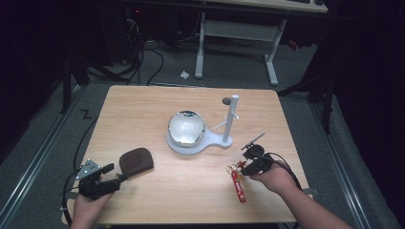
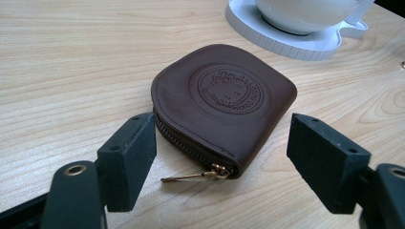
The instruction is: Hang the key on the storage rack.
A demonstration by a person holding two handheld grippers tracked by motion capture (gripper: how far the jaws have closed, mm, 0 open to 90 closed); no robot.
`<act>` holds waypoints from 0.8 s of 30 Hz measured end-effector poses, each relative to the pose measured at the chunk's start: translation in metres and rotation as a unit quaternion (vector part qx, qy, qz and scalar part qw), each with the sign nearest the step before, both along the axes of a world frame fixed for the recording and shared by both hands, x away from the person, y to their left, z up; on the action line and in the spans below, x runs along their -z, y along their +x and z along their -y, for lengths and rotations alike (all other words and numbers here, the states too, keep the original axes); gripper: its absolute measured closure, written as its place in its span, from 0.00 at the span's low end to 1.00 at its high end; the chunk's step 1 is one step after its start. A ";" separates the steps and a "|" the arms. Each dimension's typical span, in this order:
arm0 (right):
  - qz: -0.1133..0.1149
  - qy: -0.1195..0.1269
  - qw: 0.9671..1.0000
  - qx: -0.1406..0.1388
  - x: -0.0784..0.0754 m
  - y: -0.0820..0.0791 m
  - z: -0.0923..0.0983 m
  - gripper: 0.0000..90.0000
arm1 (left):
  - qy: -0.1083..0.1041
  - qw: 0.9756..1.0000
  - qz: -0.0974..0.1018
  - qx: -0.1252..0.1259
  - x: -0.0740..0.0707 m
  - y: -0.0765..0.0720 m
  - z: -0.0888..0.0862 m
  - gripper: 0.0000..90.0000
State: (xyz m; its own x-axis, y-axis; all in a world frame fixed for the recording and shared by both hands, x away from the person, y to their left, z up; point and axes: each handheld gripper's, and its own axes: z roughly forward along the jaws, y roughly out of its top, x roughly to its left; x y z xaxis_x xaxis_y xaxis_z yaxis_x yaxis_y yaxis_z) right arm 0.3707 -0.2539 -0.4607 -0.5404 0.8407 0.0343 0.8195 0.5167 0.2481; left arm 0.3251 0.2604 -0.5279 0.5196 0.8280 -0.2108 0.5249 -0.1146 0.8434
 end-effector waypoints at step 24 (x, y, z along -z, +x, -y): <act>0.008 0.008 1.000 0.001 -0.056 -0.026 0.026 0.74 | 0.002 1.000 0.005 0.003 0.000 -0.001 0.003 0.28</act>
State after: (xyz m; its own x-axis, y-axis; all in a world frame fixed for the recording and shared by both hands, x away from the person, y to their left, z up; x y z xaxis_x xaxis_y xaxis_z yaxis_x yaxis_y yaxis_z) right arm 0.3447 -0.2796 -0.4048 -0.5400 0.8408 0.0392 0.8159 0.5114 0.2698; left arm 0.3245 0.2578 -0.5274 0.5266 0.8257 -0.2020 0.5158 -0.1214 0.8481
